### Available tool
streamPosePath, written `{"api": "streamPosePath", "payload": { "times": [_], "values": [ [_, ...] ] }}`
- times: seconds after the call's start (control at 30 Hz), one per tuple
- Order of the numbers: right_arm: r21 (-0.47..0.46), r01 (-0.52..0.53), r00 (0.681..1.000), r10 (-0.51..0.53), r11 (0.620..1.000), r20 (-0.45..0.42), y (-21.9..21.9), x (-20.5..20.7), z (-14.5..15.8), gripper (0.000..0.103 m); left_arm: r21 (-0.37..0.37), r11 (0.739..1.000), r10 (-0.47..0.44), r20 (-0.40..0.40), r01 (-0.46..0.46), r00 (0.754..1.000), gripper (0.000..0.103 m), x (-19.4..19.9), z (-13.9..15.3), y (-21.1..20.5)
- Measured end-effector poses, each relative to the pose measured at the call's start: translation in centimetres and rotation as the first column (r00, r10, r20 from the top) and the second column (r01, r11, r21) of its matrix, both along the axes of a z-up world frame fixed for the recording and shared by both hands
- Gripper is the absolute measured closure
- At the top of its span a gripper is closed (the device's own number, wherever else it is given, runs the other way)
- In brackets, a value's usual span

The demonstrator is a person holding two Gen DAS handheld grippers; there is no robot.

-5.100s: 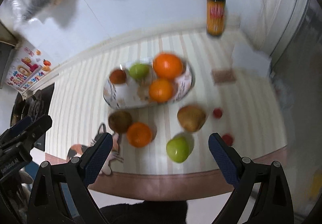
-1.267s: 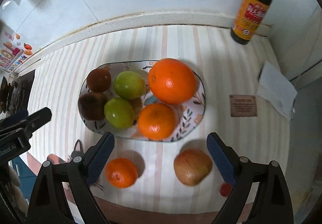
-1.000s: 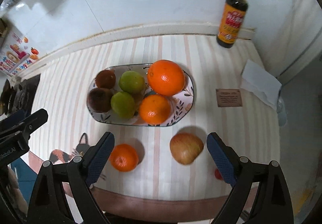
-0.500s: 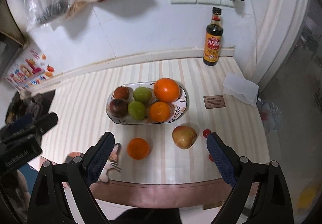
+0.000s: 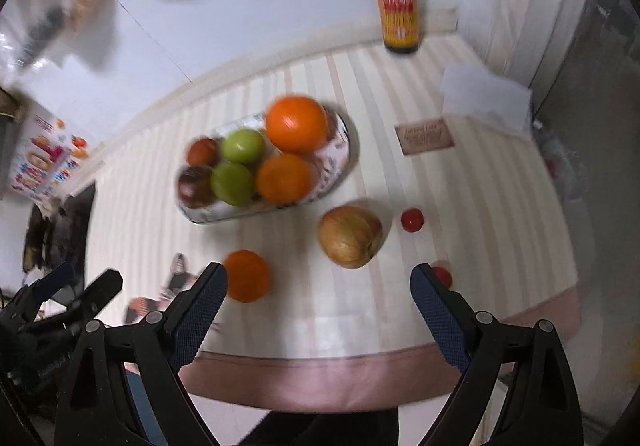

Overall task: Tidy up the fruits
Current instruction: 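Withdraw both tools from the plate, then grasp the tangerine with the left tool while the right tool grasps the pear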

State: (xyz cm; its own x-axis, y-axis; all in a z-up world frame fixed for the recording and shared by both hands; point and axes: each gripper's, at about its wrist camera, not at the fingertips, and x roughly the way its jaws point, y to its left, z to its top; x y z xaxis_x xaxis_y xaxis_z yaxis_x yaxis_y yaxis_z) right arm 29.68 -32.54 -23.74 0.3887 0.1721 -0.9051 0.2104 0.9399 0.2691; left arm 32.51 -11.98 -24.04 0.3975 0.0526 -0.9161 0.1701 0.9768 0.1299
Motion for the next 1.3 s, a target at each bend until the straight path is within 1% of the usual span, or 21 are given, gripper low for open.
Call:
{"api": "streamPosePath", "payload": {
  "times": [0.1,0.23,0.33,0.47,0.57,0.63,0.8,0.87,0.9,0.93,0.97,1.03,1.17,1.23,1.3],
  "values": [
    [0.014,-0.033,0.997,0.034,0.999,-0.074,-0.8,2.3,-4.1,0.013,0.015,1.000,-0.006,-0.082,0.007,0.997,0.004,1.3,-3.5,-1.5],
    [0.020,-0.078,0.987,0.080,0.997,-0.136,-1.2,4.3,-7.4,0.015,0.030,1.000,-0.003,-0.168,0.008,0.986,0.004,2.6,-7.1,-2.8],
    [0.038,-0.107,0.981,0.112,0.994,-0.160,-1.4,5.4,-9.0,0.016,0.032,0.999,0.007,-0.226,0.000,0.974,0.004,3.2,-9.3,-3.4],
    [0.059,-0.137,0.971,0.145,0.989,-0.189,-1.2,6.5,-10.5,0.024,0.023,1.000,0.007,-0.256,-0.002,0.967,0.004,3.7,-10.7,-4.0],
    [0.069,-0.157,0.963,0.168,0.985,-0.209,-0.8,7.2,-11.2,0.028,0.000,1.000,0.011,-0.265,-0.012,0.964,0.004,4.0,-11.1,-4.0],
    [0.061,-0.169,0.959,0.178,0.984,-0.219,-0.6,7.6,-11.6,0.028,-0.012,1.000,0.014,-0.273,-0.018,0.962,0.004,4.2,-11.3,-4.0],
    [0.045,-0.186,0.953,0.191,0.982,-0.236,-0.2,8.4,-12.2,0.029,-0.054,0.998,0.010,-0.266,-0.025,0.964,0.016,4.3,-11.3,-4.0],
    [0.038,-0.192,0.950,0.195,0.981,-0.245,-0.1,8.4,-12.4,0.030,-0.087,0.996,0.005,-0.261,-0.029,0.965,0.029,4.3,-11.1,-4.1],
    [0.038,-0.193,0.948,0.196,0.981,-0.250,-0.1,8.5,-12.6,0.031,-0.090,0.996,0.003,-0.263,-0.027,0.965,0.032,4.6,-10.8,-4.1],
    [0.039,-0.195,0.947,0.198,0.980,-0.254,0.0,8.6,-12.7,0.031,-0.096,0.995,-0.005,-0.261,-0.021,0.965,0.039,4.8,-10.5,-4.2],
    [0.040,-0.196,0.946,0.200,0.980,-0.255,0.1,8.6,-12.8,0.031,-0.095,0.995,-0.011,-0.256,-0.014,0.967,0.041,4.8,-10.3,-4.4],
    [0.035,-0.198,0.946,0.201,0.979,-0.254,0.3,8.7,-12.8,0.031,-0.089,0.996,-0.019,-0.258,-0.005,0.966,0.041,4.8,-10.3,-4.8],
    [0.030,-0.201,0.946,0.202,0.979,-0.253,-0.1,8.9,-12.9,0.031,-0.109,0.994,-0.021,-0.277,-0.010,0.961,0.039,4.9,-10.7,-4.7],
    [0.032,-0.198,0.947,0.200,0.980,-0.253,0.0,9.0,-12.9,0.031,-0.117,0.993,-0.020,-0.284,-0.014,0.959,0.039,5.2,-11.5,-3.9],
    [0.034,-0.198,0.946,0.200,0.980,-0.254,0.1,9.1,-12.9,0.031,-0.117,0.993,-0.019,-0.290,-0.016,0.957,0.039,5.8,-11.9,-4.3]
  ]
}}
